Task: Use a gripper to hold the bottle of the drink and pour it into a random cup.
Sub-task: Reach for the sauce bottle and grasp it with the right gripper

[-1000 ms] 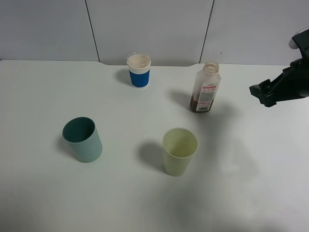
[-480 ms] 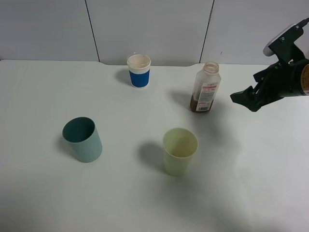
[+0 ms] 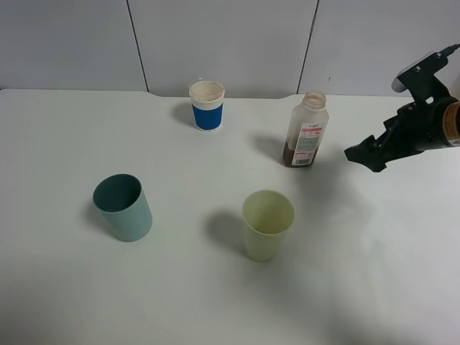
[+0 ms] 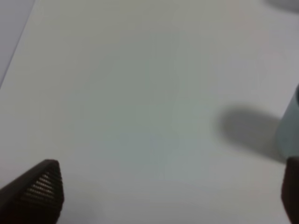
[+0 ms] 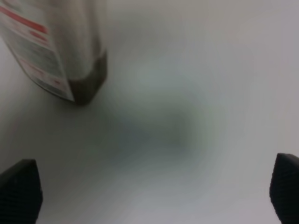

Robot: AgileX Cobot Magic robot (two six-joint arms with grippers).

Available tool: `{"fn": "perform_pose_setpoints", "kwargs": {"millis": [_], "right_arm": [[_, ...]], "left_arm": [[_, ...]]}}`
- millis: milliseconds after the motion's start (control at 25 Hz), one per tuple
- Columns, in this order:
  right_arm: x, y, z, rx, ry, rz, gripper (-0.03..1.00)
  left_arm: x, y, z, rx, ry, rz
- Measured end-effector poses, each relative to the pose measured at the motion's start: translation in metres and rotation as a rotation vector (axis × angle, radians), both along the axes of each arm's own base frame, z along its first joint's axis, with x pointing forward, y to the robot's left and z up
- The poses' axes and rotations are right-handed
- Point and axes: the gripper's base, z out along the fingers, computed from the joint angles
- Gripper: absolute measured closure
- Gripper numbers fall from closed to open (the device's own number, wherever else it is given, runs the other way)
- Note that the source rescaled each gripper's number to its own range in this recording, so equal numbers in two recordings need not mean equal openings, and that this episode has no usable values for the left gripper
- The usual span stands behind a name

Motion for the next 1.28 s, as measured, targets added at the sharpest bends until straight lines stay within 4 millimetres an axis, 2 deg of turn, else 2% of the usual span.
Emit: {"fn": "perform_pose_setpoints", "kwargs": {"millis": [200, 360, 840, 1080, 1280], "right_arm": [[0.001, 0.007, -0.008, 0.074, 0.043, 0.127, -0.03], [0.01, 0.012, 0.0, 0.12, 0.017, 0.185, -0.03], [0.031, 0.013, 0.019, 0.162, -0.041, 0.202, -0.03], [0.051, 0.012, -0.003, 0.192, 0.017, 0.204, -0.03], [0.067, 0.011, -0.013, 0.205, 0.031, 0.206, -0.03]], "left_arm": [[0.0, 0.0, 0.0, 0.0, 0.0, 0.0], [0.0, 0.0, 0.0, 0.0, 0.0, 0.0], [0.0, 0.0, 0.0, 0.0, 0.0, 0.0], [0.0, 0.0, 0.0, 0.0, 0.0, 0.0], [0.0, 0.0, 0.0, 0.0, 0.0, 0.0]]}}
